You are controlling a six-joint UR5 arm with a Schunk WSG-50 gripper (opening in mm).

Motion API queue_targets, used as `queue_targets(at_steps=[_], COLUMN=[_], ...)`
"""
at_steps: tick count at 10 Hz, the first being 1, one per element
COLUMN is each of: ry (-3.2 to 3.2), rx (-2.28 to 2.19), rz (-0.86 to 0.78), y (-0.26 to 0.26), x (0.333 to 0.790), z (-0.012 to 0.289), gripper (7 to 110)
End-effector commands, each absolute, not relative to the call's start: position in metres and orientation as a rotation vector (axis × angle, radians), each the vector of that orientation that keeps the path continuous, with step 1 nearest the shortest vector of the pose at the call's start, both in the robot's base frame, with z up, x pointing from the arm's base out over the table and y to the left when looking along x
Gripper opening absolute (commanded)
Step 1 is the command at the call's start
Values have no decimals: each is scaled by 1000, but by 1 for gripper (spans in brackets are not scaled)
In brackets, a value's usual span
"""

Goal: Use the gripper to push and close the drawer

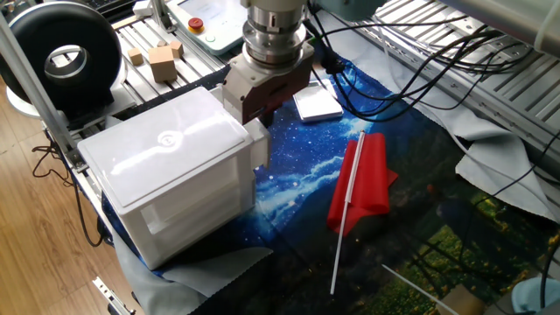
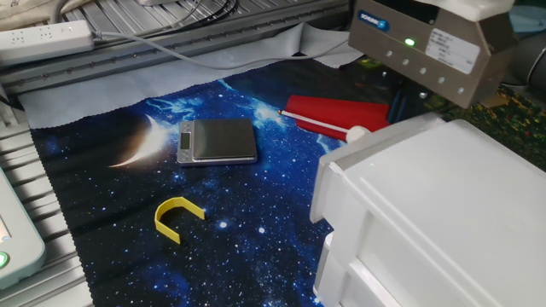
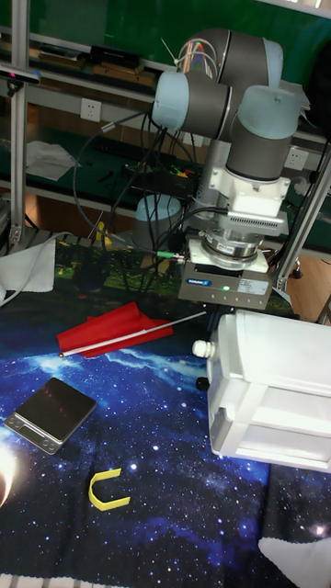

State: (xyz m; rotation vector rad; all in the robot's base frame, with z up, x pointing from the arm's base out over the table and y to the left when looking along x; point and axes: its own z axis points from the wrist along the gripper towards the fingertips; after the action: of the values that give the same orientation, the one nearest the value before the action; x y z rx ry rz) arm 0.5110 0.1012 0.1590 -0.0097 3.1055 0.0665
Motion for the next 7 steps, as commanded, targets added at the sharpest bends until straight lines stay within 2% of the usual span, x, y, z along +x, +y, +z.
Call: queue_targets(at_steps=[1,7], ry=[3104,3108], rx=[20,56], rz=[128,198], y=[117,127], x=[511,511], z=[165,166], gripper=[7,7])
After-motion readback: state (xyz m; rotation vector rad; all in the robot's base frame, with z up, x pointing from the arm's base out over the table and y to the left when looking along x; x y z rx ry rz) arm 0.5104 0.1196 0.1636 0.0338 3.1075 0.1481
